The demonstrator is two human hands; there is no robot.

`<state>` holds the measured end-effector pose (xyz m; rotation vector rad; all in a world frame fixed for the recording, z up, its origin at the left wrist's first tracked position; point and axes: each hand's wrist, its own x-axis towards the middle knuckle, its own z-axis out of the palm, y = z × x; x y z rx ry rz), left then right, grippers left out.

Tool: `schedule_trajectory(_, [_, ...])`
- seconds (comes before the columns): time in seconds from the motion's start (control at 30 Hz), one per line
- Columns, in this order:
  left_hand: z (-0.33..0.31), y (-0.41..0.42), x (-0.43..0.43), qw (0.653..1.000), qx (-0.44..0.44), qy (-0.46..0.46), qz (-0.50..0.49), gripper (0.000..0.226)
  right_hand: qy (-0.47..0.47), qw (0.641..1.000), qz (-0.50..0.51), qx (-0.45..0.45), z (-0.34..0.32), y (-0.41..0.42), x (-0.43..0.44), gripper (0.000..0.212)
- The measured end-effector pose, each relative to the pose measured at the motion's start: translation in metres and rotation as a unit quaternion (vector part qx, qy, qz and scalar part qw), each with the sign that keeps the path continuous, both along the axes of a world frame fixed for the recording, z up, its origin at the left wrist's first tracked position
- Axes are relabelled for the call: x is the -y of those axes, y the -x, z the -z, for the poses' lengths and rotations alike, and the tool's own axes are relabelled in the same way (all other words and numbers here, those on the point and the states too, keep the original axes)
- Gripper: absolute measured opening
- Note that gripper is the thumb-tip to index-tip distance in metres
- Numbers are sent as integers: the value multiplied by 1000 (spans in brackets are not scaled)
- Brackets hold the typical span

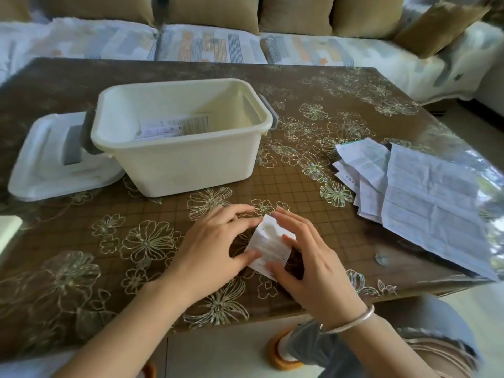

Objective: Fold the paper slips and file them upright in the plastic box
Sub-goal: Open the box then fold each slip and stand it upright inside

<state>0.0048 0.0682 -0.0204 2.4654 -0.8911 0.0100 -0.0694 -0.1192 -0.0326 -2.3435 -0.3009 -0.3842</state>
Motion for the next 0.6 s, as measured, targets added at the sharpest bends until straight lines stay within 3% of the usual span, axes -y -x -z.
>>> schedule_trajectory(0.3, [0, -1, 5, 995, 44, 91, 0, 6, -61, 997, 43, -18, -1, 0, -5, 62])
schedule_trajectory(0.37, [-9, 0, 3, 987, 17, 159, -14, 11, -99, 993, 48, -30, -6, -5, -5, 56])
schedule_trajectory(0.5, [-51, -2, -10, 956, -66, 278, -66, 12, -261, 961, 19, -91, -36, -23, -14, 38])
schedule_trajectory(0.6, [-86, -16, -31, 946, -100, 304, -48, 15, -285, 955, -17, -77, -68, -43, -29, 29])
